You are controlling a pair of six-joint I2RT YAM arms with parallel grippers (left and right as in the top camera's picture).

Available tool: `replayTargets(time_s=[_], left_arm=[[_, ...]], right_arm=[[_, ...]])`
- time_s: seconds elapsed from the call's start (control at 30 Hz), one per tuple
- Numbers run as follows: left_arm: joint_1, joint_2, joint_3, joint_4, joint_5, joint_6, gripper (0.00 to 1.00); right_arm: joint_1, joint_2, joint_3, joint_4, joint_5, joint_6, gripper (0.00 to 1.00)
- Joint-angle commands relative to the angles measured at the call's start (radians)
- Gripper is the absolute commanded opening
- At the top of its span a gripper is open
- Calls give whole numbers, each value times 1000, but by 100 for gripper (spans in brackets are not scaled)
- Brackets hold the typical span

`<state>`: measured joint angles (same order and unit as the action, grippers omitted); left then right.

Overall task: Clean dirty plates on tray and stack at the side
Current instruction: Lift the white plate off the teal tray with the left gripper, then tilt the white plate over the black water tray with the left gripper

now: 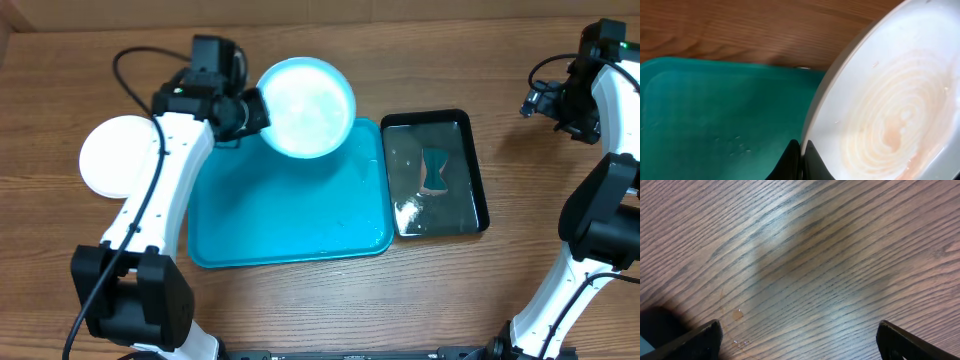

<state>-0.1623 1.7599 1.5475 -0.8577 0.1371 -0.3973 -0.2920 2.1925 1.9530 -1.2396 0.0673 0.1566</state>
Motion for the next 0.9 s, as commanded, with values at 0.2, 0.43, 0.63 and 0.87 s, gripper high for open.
replayTargets(time_s=[0.2,0.43,0.63,0.87], left_arm=[[-343,-14,39,166,-297,-37,4],[-583,-14,39,267,-663,63,4],[-774,-14,39,330,-1048,278,4],[-948,-14,39,558,-1435,605,4]], right_arm=[[0,-31,11,5,6,3,100],[0,-31,11,5,6,3,100],[0,-31,11,5,6,3,100],[0,-31,11,5,6,3,100]])
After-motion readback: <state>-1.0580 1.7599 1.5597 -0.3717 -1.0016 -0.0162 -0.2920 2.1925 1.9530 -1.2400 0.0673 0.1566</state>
